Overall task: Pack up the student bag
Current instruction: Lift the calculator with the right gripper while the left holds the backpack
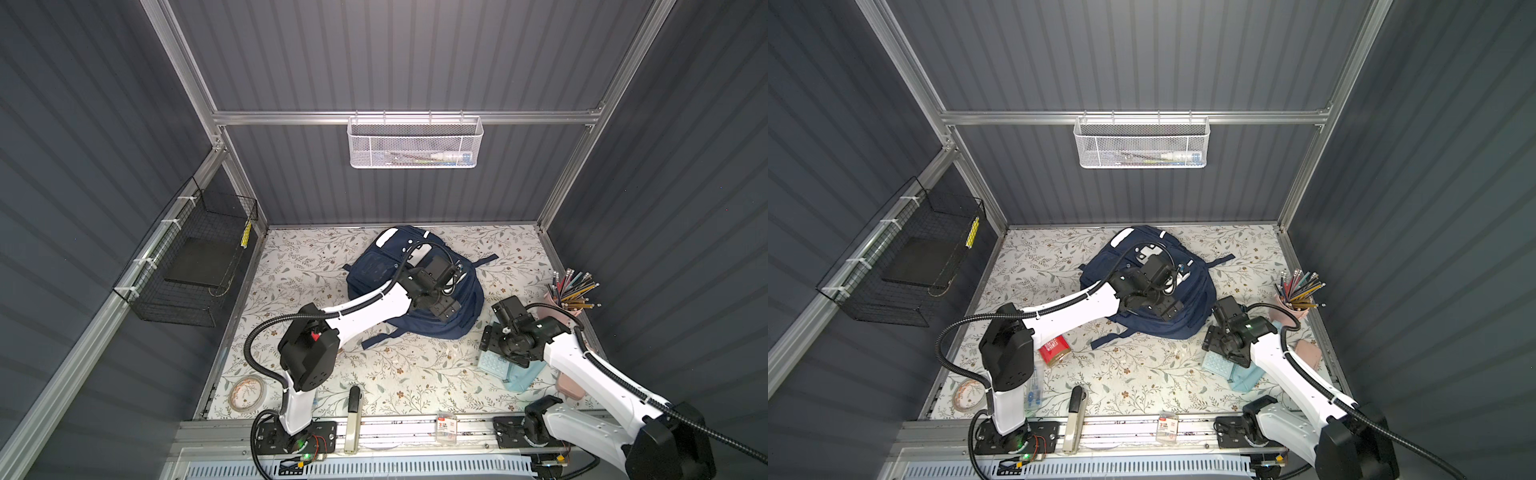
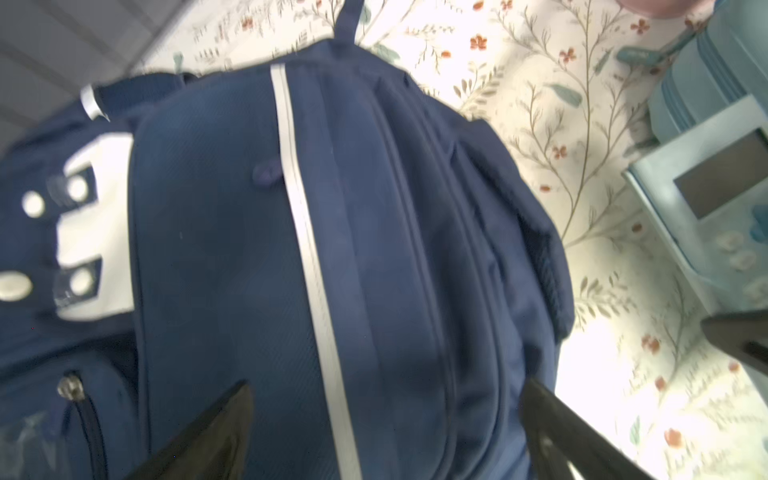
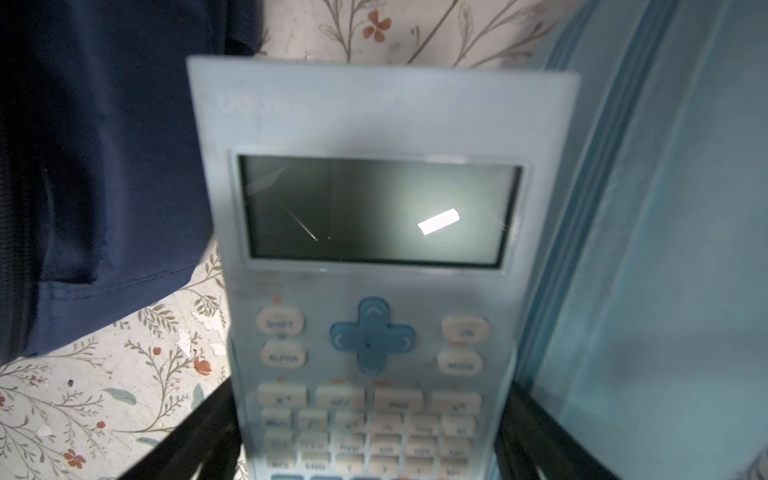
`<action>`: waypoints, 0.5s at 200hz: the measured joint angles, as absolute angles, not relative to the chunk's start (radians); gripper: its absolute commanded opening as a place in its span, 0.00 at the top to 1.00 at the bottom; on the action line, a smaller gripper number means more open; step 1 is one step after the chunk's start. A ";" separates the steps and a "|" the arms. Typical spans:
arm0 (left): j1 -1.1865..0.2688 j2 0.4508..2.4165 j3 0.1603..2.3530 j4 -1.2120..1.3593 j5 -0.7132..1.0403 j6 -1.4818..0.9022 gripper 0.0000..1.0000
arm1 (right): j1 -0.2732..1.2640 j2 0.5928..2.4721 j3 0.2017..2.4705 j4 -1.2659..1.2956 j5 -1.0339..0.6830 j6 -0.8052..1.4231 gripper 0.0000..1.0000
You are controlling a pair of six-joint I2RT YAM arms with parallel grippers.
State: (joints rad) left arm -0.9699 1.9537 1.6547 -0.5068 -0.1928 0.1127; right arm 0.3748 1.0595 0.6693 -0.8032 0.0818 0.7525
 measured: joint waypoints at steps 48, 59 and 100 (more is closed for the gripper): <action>-1.009 2.100 1.746 -0.543 -0.303 0.091 0.51 | 0.346 1.085 0.689 -0.800 0.068 0.707 0.42; -1.015 2.112 1.747 -0.547 -0.299 0.085 0.85 | 0.345 1.085 0.692 -0.800 0.065 0.702 0.43; -1.016 2.108 1.767 -0.586 -0.293 0.062 1.00 | 0.343 1.085 0.715 -0.795 0.045 0.685 0.42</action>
